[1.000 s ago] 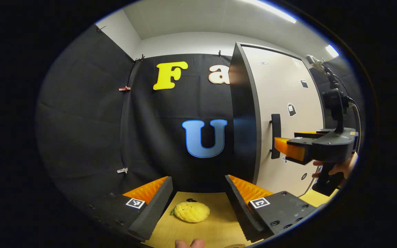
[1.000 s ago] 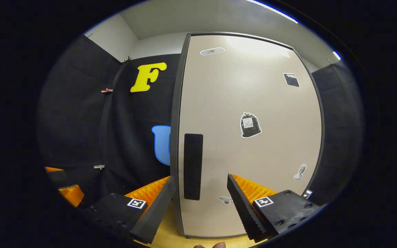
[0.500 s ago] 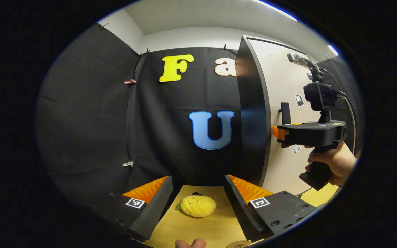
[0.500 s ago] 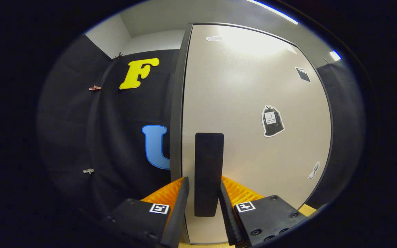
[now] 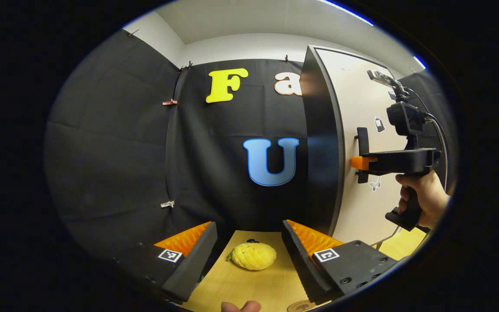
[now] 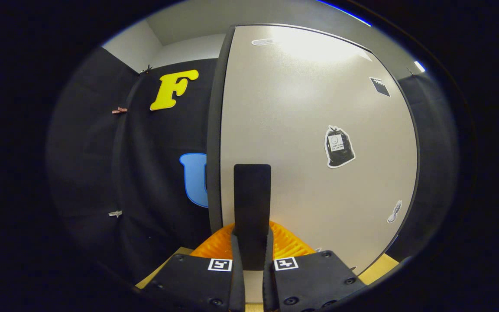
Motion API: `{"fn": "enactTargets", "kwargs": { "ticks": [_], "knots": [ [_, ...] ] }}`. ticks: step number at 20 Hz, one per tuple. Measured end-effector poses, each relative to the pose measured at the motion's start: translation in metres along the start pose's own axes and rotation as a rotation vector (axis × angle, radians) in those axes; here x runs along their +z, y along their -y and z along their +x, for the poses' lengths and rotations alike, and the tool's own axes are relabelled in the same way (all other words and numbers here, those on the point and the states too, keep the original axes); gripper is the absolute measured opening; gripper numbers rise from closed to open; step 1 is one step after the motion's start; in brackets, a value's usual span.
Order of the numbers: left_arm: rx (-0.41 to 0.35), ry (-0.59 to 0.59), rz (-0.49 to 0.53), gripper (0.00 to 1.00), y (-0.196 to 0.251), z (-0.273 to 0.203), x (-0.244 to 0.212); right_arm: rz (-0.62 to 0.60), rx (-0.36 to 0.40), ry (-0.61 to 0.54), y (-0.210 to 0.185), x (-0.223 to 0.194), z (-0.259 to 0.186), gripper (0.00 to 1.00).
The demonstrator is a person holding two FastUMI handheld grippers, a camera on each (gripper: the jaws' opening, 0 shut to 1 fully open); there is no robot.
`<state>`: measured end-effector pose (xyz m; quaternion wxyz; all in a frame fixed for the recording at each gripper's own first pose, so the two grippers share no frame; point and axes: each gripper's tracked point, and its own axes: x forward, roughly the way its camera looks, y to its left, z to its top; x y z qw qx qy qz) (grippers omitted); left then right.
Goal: Open the cabinet door with the right hand, grasp the bottle in the cabinet with the left hand and place it on the coaster, then close the cabinet door with the right hand.
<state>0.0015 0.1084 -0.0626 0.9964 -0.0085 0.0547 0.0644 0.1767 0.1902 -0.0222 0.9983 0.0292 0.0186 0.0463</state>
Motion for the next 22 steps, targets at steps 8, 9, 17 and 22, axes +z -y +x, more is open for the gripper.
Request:
{"fn": "enactTargets", "kwargs": {
  "ticks": [8,9,17,22],
  "knots": [
    [-0.003,0.027,0.017,0.95,0.013,-0.022,0.012,0.018,0.087,0.001,-0.005,0.009,-0.040,0.20],
    [-0.002,0.030,0.014,0.95,0.014,-0.024,0.014,0.018,0.101,-0.001,-0.005,0.010,-0.044,0.20],
    [-0.014,0.047,-0.008,0.95,0.030,-0.046,0.024,0.020,0.164,0.009,0.009,0.015,-0.083,0.20],
    [-0.025,0.058,-0.006,0.94,0.039,-0.052,0.029,0.030,0.186,0.011,0.021,0.017,-0.107,0.20]
  ]
}}
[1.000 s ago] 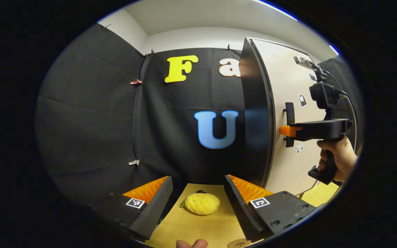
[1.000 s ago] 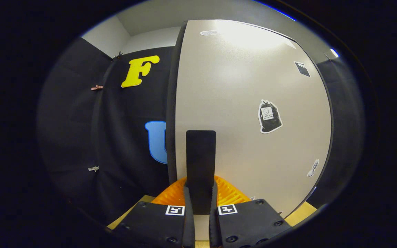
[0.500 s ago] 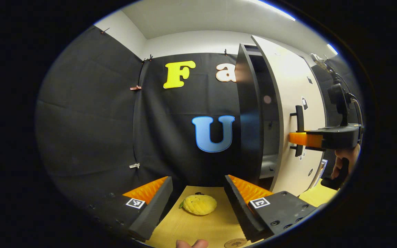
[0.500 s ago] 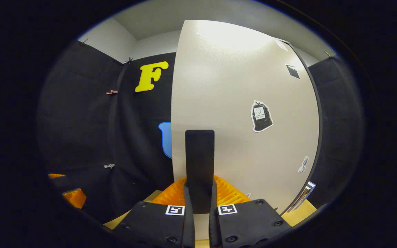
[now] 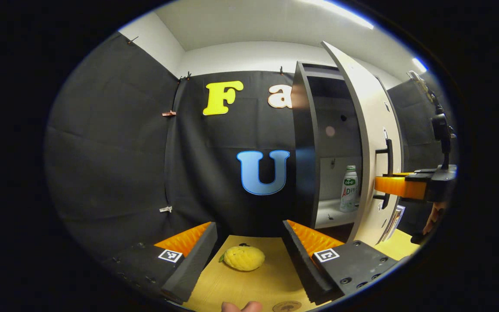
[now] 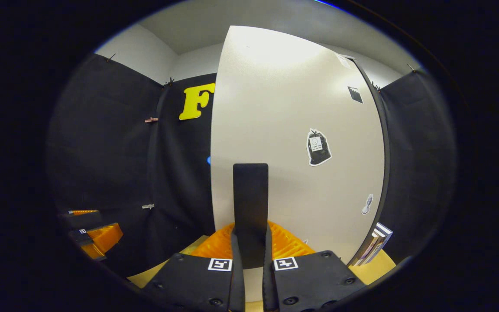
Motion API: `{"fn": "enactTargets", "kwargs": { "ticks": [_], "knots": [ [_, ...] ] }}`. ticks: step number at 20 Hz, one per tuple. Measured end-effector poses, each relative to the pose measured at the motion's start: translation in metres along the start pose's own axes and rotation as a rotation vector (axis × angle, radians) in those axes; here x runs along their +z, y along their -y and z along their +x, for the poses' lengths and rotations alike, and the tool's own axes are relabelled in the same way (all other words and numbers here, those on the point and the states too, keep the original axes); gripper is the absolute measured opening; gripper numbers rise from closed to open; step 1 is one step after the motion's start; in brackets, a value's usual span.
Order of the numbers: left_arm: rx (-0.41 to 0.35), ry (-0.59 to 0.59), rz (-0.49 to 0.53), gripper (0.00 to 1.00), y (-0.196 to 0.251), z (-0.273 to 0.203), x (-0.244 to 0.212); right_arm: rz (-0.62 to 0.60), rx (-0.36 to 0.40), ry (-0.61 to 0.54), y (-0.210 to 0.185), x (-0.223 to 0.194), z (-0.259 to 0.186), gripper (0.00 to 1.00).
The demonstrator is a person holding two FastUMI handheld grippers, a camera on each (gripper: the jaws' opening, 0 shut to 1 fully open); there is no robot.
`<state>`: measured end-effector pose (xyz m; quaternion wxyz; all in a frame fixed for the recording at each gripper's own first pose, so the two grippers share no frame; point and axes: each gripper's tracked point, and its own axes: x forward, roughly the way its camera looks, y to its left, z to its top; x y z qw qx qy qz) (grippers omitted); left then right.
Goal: Open the cabinet door with the right hand, grasp the bottle in the cabinet with the left hand and place it on the coaster, then close the cabinet door with the right hand.
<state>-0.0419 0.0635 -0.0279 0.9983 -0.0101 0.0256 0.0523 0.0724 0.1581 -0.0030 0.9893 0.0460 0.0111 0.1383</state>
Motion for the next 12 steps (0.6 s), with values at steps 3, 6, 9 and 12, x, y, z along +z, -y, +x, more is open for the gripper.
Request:
{"fn": "enactTargets", "kwargs": {
  "ticks": [3,6,9,12],
  "knots": [
    [-0.009,0.013,0.013,0.95,0.005,-0.001,0.006,0.000,0.001,0.000,0.008,0.001,-0.018,0.20],
    [-0.022,0.015,0.016,0.94,0.012,0.000,0.006,0.012,-0.003,0.002,0.018,0.003,-0.038,0.20],
    [-0.048,0.016,0.010,0.94,0.024,0.002,0.008,0.012,-0.003,-0.007,0.028,0.004,-0.053,0.20],
    [-0.067,0.020,0.009,0.94,0.035,0.003,0.010,0.009,-0.005,-0.015,0.039,0.005,-0.067,0.19]
  ]
}}
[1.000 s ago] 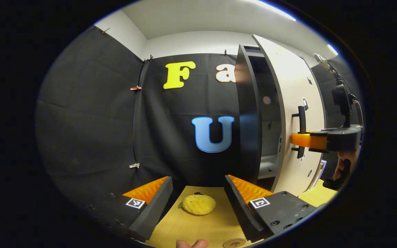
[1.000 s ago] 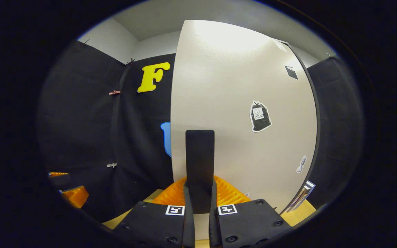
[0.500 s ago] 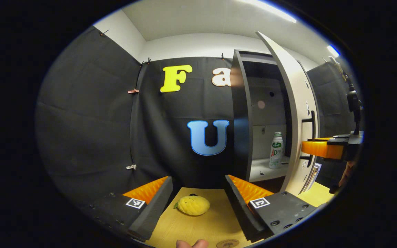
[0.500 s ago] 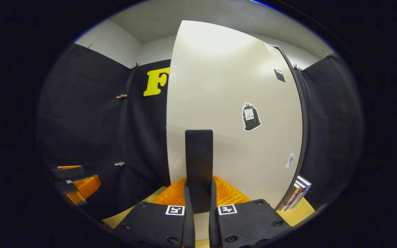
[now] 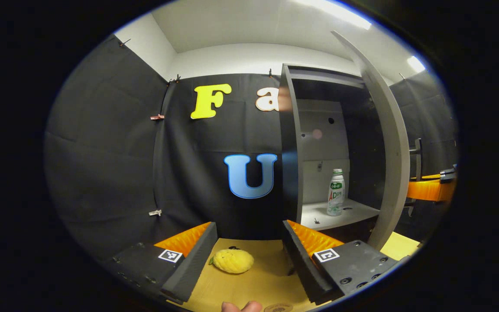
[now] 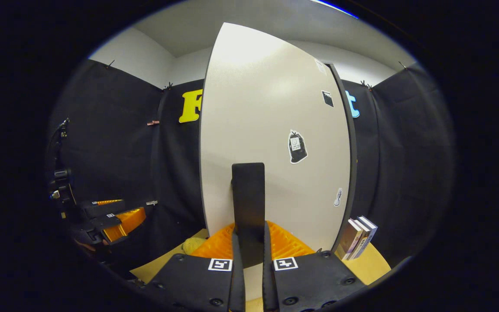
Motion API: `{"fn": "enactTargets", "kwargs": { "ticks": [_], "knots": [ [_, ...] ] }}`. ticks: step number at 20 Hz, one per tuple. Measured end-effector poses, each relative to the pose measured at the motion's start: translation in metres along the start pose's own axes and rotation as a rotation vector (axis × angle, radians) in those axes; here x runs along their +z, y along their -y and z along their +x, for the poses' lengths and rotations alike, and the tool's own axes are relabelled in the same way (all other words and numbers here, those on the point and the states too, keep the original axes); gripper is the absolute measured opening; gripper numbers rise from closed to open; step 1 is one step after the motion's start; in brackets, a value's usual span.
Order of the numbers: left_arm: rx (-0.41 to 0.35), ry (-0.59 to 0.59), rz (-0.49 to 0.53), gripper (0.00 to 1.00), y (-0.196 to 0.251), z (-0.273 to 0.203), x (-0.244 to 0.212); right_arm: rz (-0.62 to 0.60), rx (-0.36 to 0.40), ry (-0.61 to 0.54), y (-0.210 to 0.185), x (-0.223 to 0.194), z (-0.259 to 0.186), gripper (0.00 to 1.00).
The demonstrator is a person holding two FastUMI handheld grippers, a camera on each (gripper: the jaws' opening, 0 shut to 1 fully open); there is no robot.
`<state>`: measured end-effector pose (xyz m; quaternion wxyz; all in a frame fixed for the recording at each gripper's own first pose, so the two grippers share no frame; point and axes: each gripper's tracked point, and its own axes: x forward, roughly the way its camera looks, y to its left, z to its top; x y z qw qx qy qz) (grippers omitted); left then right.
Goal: Open the cabinet door with the right hand, grasp the bottle in the cabinet with the left hand and place it on the coaster, then close the cabinet door with the right hand.
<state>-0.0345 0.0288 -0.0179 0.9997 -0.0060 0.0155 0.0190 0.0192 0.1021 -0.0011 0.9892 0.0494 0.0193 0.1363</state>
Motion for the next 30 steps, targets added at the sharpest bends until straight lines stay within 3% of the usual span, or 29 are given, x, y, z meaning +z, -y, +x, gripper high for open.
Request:
{"fn": "enactTargets", "kwargs": {
  "ticks": [10,20,30],
  "knots": [
    [-0.051,-0.003,-0.017,0.95,0.050,0.007,0.006,0.027,-0.054,-0.001,0.053,0.004,-0.053,0.19],
    [-0.041,0.007,-0.002,0.92,0.099,0.013,0.018,0.032,-0.068,-0.022,0.119,0.008,-0.092,0.19],
    [-0.053,0.008,0.026,0.92,0.134,0.027,0.022,0.054,-0.159,-0.006,0.194,0.012,-0.112,0.15]
  ]
}}
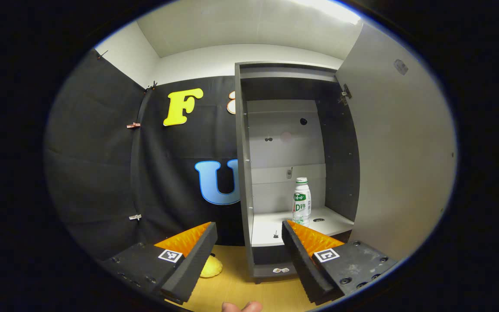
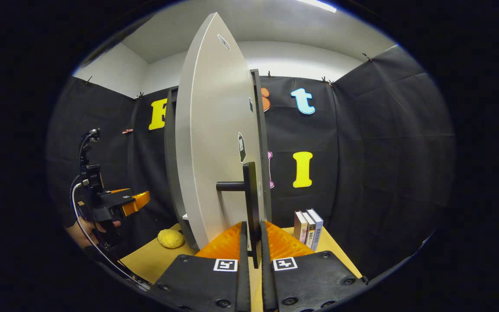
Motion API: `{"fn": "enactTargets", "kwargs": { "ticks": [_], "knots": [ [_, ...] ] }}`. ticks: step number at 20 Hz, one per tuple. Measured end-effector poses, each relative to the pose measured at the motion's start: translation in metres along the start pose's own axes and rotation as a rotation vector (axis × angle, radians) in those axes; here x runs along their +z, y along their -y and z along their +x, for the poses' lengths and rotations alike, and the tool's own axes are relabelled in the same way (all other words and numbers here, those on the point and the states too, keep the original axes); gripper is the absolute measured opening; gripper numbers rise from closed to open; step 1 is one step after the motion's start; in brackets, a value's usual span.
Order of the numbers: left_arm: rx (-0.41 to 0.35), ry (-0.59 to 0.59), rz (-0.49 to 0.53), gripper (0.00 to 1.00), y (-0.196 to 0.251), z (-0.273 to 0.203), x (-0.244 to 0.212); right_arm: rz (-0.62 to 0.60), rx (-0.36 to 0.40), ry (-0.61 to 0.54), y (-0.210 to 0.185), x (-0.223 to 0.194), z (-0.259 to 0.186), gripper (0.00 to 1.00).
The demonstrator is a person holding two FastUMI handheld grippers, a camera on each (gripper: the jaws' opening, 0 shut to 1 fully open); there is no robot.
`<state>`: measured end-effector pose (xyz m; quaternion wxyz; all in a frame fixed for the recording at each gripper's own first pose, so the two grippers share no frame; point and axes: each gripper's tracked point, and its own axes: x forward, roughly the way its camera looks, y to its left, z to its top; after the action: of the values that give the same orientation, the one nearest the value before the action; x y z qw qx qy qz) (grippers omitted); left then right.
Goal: Open the cabinet door with the right hand, grasp the bottle in the cabinet with the left hand and place it on the coaster, then close the cabinet door with the right hand.
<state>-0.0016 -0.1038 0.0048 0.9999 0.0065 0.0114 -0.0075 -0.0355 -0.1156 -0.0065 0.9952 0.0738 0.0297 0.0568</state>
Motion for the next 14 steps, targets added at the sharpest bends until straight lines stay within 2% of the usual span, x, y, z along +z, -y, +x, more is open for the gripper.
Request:
{"fn": "enactTargets", "kwargs": {
  "ticks": [5,6,14],
  "knots": [
    [-0.011,-0.005,-0.005,0.92,0.021,0.016,0.000,0.017,-0.043,0.009,0.028,0.002,-0.006,0.13],
    [-0.011,-0.005,-0.003,0.94,0.022,0.017,-0.001,0.017,-0.039,0.008,0.031,0.002,-0.006,0.13],
    [-0.052,-0.017,-0.018,0.92,0.056,0.045,-0.004,0.019,-0.010,-0.010,0.029,0.000,-0.010,0.13]
  ]
}}
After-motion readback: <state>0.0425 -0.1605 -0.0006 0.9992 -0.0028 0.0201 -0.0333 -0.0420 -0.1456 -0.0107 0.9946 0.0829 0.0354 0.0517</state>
